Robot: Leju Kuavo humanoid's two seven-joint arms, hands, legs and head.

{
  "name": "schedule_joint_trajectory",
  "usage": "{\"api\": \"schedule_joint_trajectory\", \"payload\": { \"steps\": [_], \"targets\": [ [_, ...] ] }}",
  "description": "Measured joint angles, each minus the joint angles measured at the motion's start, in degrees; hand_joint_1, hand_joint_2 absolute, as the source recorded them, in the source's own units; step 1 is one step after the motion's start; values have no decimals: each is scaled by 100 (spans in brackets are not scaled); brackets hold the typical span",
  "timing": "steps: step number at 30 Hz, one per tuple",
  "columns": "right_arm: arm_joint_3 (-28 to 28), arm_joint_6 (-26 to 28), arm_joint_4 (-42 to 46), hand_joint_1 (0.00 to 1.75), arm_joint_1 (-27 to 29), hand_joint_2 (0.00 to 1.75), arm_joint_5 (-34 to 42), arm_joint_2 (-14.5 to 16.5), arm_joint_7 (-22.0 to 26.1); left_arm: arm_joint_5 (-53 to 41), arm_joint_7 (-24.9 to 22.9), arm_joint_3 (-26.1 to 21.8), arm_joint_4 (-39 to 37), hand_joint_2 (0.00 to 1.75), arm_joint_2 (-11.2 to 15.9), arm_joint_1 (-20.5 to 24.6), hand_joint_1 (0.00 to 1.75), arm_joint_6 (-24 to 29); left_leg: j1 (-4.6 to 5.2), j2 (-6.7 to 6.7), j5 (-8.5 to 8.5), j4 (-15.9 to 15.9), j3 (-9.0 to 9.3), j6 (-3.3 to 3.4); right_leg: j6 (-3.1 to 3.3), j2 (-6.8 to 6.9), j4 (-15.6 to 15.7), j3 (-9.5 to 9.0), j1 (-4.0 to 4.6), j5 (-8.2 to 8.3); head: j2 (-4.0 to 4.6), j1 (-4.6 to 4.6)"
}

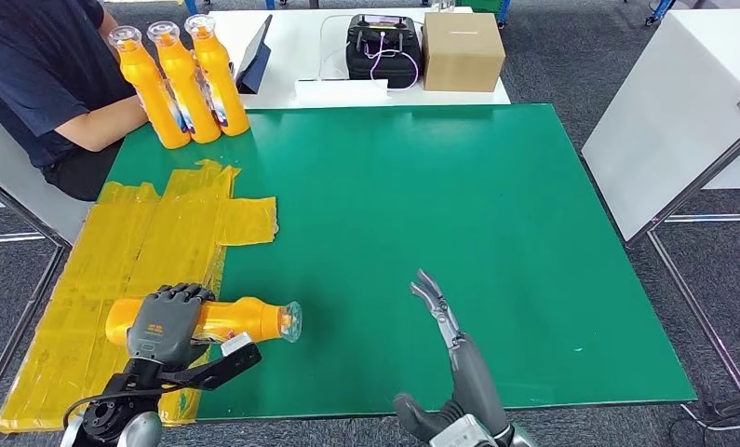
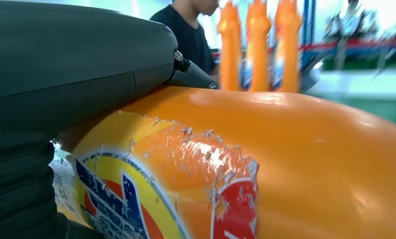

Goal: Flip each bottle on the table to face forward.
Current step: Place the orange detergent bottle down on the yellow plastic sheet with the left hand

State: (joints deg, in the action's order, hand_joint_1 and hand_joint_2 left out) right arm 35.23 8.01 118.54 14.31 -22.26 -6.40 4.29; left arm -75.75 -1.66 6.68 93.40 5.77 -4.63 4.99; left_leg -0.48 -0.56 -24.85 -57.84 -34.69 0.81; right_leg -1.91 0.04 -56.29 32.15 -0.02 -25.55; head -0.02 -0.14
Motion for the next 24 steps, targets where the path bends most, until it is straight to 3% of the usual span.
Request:
{"api": "schedule_joint_trajectory", "payload": {
  "steps": [4, 21, 24],
  "targets": [
    [-4, -23, 123, 0, 5, 0, 5, -72, 13, -316, -234, -10, -440, 175, 145, 113, 2, -162, 0, -1, 1, 0, 2, 1, 0, 0, 0, -3, -1, 0, 0, 0],
    [-4, -53, 137, 0, 5, 0, 48, -140, -17, -288, -400, -3, -701, 175, 322, 196, 0, -388, 0, -1, 1, 0, 3, 1, 0, 1, 0, -4, -1, 0, 0, 0],
    [-7, 141, 150, 0, 46, 0, -299, -139, 22, -280, -376, -8, -592, 175, 297, 157, 0, -160, 0, -1, 1, 0, 3, 1, -1, 1, -1, -4, -1, 0, 0, -1]
  ]
}}
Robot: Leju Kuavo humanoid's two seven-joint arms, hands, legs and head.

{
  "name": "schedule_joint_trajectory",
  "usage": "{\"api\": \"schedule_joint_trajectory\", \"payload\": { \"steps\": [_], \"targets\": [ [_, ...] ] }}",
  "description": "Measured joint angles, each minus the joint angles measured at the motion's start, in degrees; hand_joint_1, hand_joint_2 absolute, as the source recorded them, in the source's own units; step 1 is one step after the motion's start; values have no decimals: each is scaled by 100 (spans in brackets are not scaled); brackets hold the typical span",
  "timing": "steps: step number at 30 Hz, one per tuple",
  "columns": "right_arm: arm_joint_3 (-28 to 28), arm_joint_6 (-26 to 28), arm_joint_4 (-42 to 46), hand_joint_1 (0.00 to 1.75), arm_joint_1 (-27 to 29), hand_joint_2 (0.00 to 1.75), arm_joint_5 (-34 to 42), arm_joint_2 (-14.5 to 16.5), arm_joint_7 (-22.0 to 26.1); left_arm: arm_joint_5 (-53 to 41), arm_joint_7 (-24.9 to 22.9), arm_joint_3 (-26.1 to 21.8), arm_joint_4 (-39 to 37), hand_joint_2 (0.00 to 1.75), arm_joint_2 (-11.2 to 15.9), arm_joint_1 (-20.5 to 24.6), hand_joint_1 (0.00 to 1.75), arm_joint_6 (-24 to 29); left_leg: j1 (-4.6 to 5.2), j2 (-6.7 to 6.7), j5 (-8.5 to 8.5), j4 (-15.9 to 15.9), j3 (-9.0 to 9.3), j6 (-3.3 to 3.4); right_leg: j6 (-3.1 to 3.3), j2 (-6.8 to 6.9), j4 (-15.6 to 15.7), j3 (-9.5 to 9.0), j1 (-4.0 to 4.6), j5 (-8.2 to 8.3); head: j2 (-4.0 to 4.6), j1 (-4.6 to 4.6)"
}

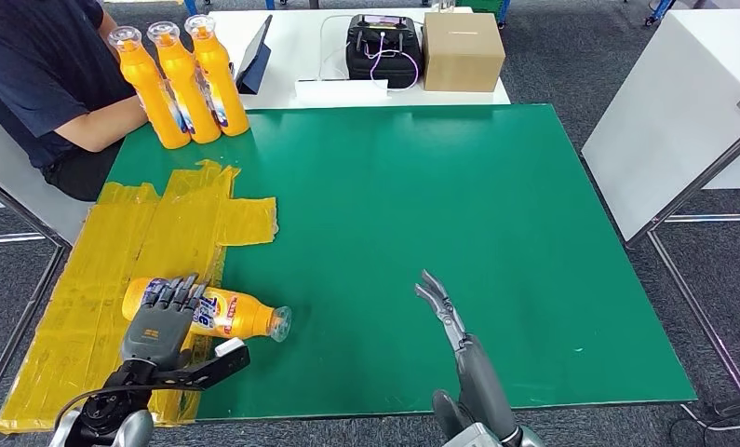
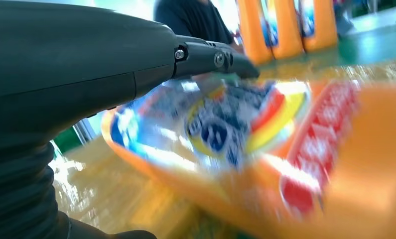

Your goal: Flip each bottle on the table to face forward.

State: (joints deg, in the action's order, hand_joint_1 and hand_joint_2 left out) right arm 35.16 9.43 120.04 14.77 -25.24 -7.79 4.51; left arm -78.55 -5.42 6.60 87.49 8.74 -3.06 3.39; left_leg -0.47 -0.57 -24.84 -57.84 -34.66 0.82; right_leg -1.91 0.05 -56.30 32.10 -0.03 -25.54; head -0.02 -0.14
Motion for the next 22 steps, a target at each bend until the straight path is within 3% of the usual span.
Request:
{"api": "schedule_joint_trajectory", "payload": {
  "steps": [4, 7, 11, 13, 17, 22],
  "targets": [
    [-11, 979, 246, 0, 194, 0, -1681, 105, 93, 997, 719, -49, 838, 175, -424, -298, 0, 837, 6, -3, -2, 0, -5, 1, -1, 1, 1, 1, -3, -1, 0, 0],
    [-8, 1361, 463, 0, 325, 0, -2191, 201, 86, 2165, 1141, -22, 1689, 175, -886, -579, 0, 740, 15, 1, -10, 0, -6, 7, -2, -1, 4, 3, -7, -1, 0, 1],
    [-10, 1436, 557, 0, 403, 0, -2231, 244, 79, 2449, 1260, -2, 2265, 0, -1173, -751, 0, 653, 19, 2, -12, 0, -2, 10, -3, 0, 6, 2, -10, -2, 0, -1],
    [-11, 1500, 565, 0, 434, 0, -2143, 254, 100, 3087, 1578, -5, 2442, 0, -1280, -851, 0, 437, 18, 1, -10, 0, 0, 10, -2, 0, 5, -1, -8, -2, 0, -1],
    [7, 1760, 560, 0, 540, 0, -1571, 279, 362, 5407, 2425, 248, 2980, 0, -1563, -1218, 0, -359, 17, 4, -9, 0, 3, 10, -2, -1, 4, -1, -6, -2, 0, -2],
    [108, 1808, 479, 0, 521, 0, -999, 312, 660, 6440, 2611, 1073, 3256, 0, -1603, -1369, 0, -405, 18, -1, -11, 0, 1, 11, -3, 1, 5, -3, -7, -3, 0, -1]
  ]
}}
